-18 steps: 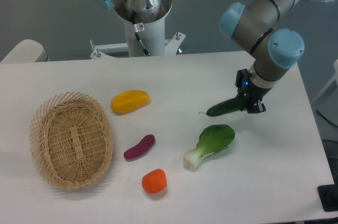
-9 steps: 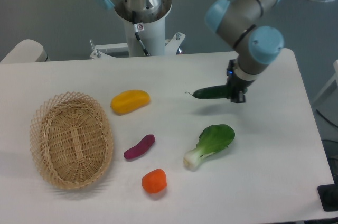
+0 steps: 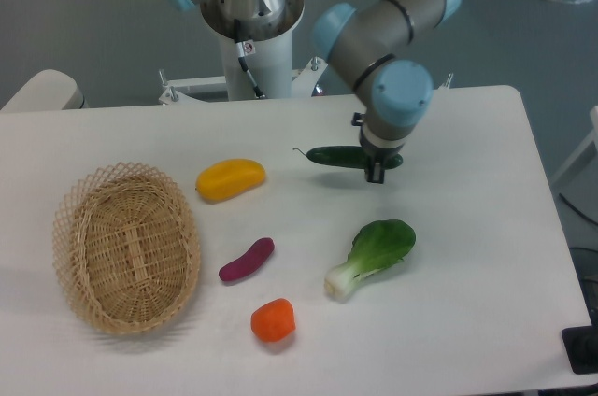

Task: Place the cucumber on the table
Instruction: 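Carry the cucumber toward the yellow pepper and lower it to the table, then open the gripper to release the cucumber and lift away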

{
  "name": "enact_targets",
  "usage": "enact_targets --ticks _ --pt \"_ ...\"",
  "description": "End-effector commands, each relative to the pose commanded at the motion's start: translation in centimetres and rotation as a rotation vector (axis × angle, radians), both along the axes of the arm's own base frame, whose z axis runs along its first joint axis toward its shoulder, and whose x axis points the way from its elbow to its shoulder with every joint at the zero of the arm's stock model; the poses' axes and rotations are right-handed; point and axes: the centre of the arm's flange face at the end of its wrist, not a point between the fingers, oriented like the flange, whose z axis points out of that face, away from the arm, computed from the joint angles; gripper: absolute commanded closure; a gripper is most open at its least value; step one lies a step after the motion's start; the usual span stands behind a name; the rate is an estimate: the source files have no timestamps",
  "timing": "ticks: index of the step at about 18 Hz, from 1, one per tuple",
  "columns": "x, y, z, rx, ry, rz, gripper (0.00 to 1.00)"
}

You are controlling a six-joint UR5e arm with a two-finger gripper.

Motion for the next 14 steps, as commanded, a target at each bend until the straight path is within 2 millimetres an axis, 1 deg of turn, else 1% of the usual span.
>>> enact_targets --ticks 1,4,6,9,10,11,12,14 --pt "0.5 0.1 -0.4 0.003 0.006 -0.005 0.74" --pt "1.6 -0.6 -2.0 0.000 0.001 -0.005 0.68" --pt "2.3 -1.0 -2.6 -0.005 -0.013 0.008 0.61" --pt "2.7 -1.2 -2.9 -0.008 -0.016 0.009 0.41" --pt "2.8 -1.2 -2.8 -0.004 -0.018 0.013 0.28" --pt "2.8 -1.2 -2.9 -0.003 -0.017 0.019 0.09" --pt "2.9 -1.2 -2.9 -0.003 -0.013 0.034 0.00" --pt "2.8 -1.0 -2.7 0.016 -0.012 0.062 0.00"
